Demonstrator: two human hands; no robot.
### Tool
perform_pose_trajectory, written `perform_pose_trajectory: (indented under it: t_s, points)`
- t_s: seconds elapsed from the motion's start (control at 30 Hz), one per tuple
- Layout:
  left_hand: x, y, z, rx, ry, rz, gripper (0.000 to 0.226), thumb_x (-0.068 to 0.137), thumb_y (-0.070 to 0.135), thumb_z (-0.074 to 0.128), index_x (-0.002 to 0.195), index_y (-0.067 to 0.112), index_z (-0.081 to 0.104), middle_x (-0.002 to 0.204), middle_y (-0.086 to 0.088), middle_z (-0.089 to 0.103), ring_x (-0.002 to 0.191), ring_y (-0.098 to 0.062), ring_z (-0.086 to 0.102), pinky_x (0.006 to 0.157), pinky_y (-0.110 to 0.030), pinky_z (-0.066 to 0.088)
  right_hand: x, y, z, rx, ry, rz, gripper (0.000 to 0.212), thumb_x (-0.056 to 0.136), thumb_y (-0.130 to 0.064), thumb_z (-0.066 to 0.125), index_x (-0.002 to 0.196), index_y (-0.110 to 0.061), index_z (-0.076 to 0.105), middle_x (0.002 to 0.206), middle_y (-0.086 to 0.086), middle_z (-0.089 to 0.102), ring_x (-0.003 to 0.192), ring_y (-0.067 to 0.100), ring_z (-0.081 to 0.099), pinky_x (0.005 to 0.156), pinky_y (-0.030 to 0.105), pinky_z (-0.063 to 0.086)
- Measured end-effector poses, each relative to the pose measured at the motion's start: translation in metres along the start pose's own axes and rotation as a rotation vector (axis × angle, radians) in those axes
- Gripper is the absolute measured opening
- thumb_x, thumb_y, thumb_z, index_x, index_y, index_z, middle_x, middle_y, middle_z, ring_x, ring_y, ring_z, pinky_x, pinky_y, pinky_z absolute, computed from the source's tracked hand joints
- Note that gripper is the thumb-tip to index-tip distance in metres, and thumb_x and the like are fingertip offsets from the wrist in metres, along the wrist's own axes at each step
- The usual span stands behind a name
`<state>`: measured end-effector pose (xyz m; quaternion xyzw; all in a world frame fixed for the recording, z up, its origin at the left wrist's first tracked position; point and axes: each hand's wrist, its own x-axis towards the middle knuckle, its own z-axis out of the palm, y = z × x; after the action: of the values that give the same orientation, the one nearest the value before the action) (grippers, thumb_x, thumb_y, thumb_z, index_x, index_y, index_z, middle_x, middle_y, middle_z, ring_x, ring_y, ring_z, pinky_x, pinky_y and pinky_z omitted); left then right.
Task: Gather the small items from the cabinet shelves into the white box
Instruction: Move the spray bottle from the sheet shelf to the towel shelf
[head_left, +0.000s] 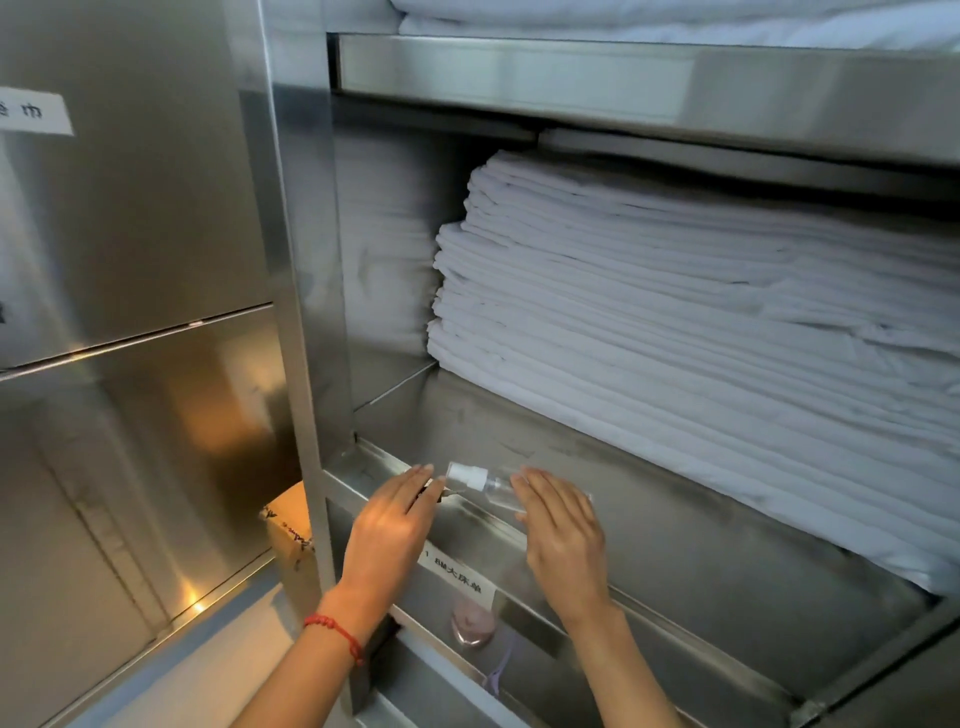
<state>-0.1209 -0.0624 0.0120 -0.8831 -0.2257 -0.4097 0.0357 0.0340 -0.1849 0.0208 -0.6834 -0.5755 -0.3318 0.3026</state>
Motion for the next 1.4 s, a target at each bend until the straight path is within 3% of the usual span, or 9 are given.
perform_pose_trajectory:
  t_s: [0.17, 0.27, 0.47, 0.73, 0.97, 1.1, 1.2, 1.27, 1.4]
  points:
    - [-0.014, -0.004, -0.010, 0.060, -0.016, -0.066, 0.058, 0.041, -0.002, 0.093, 0.095, -0.001, 0.073, 0.099, -0.019, 0.071, 0.091, -0.032, 0.069, 0.076, -0.047, 0.056, 0.004, -0.007, 0.010, 0.093, 0.013, -0.060, 0.045, 0.062, 0.007, 0.080, 0.105, -0.003, 0.071, 0.107, 0.009, 0.070, 0.099, 0.022, 0.067, 0.088, 0.037, 0.053]
    - [-0.022, -0.010, -0.018, 0.096, -0.031, -0.106, 0.059, 0.043, -0.002, 0.092, 0.098, 0.000, 0.073, 0.102, -0.018, 0.070, 0.094, -0.031, 0.069, 0.078, -0.046, 0.056, 0.007, -0.013, 0.019, 0.108, 0.056, -0.099, 0.028, 0.080, 0.000, 0.059, 0.105, -0.004, 0.071, 0.109, 0.008, 0.069, 0.100, 0.022, 0.066, 0.092, 0.034, 0.047]
    - [-0.031, -0.030, -0.041, 0.152, -0.020, -0.158, 0.062, 0.039, -0.001, 0.093, 0.098, 0.002, 0.073, 0.101, -0.016, 0.071, 0.092, -0.030, 0.070, 0.076, -0.044, 0.055, 0.021, -0.039, 0.033, 0.137, 0.087, -0.143, 0.042, 0.100, -0.008, 0.030, 0.106, -0.003, 0.071, 0.111, 0.008, 0.069, 0.102, 0.021, 0.066, 0.092, 0.034, 0.045]
    - [-0.035, -0.062, -0.075, 0.251, 0.032, -0.170, 0.060, 0.037, 0.002, 0.094, 0.094, 0.001, 0.074, 0.096, -0.016, 0.072, 0.086, -0.030, 0.071, 0.073, -0.042, 0.055, 0.045, -0.082, 0.052, 0.209, 0.063, -0.200, 0.024, 0.091, -0.005, 0.055, 0.109, -0.004, 0.070, 0.114, 0.009, 0.068, 0.105, 0.022, 0.065, 0.094, 0.036, 0.047]
    - [-0.059, -0.094, -0.106, 0.335, 0.048, -0.225, 0.059, 0.037, -0.001, 0.093, 0.093, -0.001, 0.074, 0.094, -0.018, 0.072, 0.083, -0.031, 0.071, 0.069, -0.044, 0.056, 0.061, -0.128, 0.062, 0.332, -0.001, -0.199, 0.051, 0.056, 0.005, 0.086, 0.104, -0.001, 0.071, 0.108, 0.010, 0.070, 0.099, 0.024, 0.068, 0.086, 0.041, 0.053]
    - [-0.076, -0.113, -0.126, 0.378, 0.078, -0.247, 0.054, 0.043, -0.004, 0.091, 0.094, -0.001, 0.074, 0.096, -0.017, 0.072, 0.085, -0.030, 0.071, 0.070, -0.044, 0.057, 0.068, -0.160, 0.070, 0.364, 0.018, -0.238, 0.036, 0.069, 0.001, 0.079, 0.105, -0.001, 0.071, 0.108, 0.011, 0.070, 0.100, 0.025, 0.067, 0.085, 0.043, 0.054]
    - [-0.088, -0.126, -0.140, 0.393, 0.107, -0.272, 0.050, 0.047, -0.005, 0.089, 0.093, -0.001, 0.074, 0.096, -0.017, 0.072, 0.085, -0.030, 0.071, 0.071, -0.043, 0.059, 0.073, -0.185, 0.074, 0.397, 0.060, -0.267, 0.035, 0.101, -0.019, 0.041, 0.103, -0.003, 0.072, 0.108, 0.010, 0.070, 0.099, 0.024, 0.068, 0.090, 0.037, 0.050]
    - [-0.095, -0.134, -0.150, 0.404, 0.136, -0.286, 0.046, 0.049, -0.006, 0.088, 0.093, -0.002, 0.074, 0.096, -0.018, 0.072, 0.086, -0.031, 0.071, 0.073, -0.043, 0.058, 0.076, -0.198, 0.079, 0.421, 0.055, -0.304, 0.022, 0.092, -0.016, 0.058, 0.104, -0.004, 0.072, 0.110, 0.010, 0.069, 0.101, 0.024, 0.067, 0.088, 0.036, 0.051]
    - [-0.111, -0.149, -0.166, 0.488, 0.198, -0.264, 0.019, 0.073, -0.002, 0.075, 0.092, -0.002, 0.074, 0.095, -0.018, 0.071, 0.085, -0.031, 0.071, 0.074, -0.044, 0.057, 0.080, -0.226, 0.082, 0.480, -0.020, -0.327, 0.046, 0.061, -0.003, 0.086, 0.105, -0.002, 0.071, 0.111, 0.011, 0.069, 0.102, 0.025, 0.066, 0.085, 0.041, 0.055]
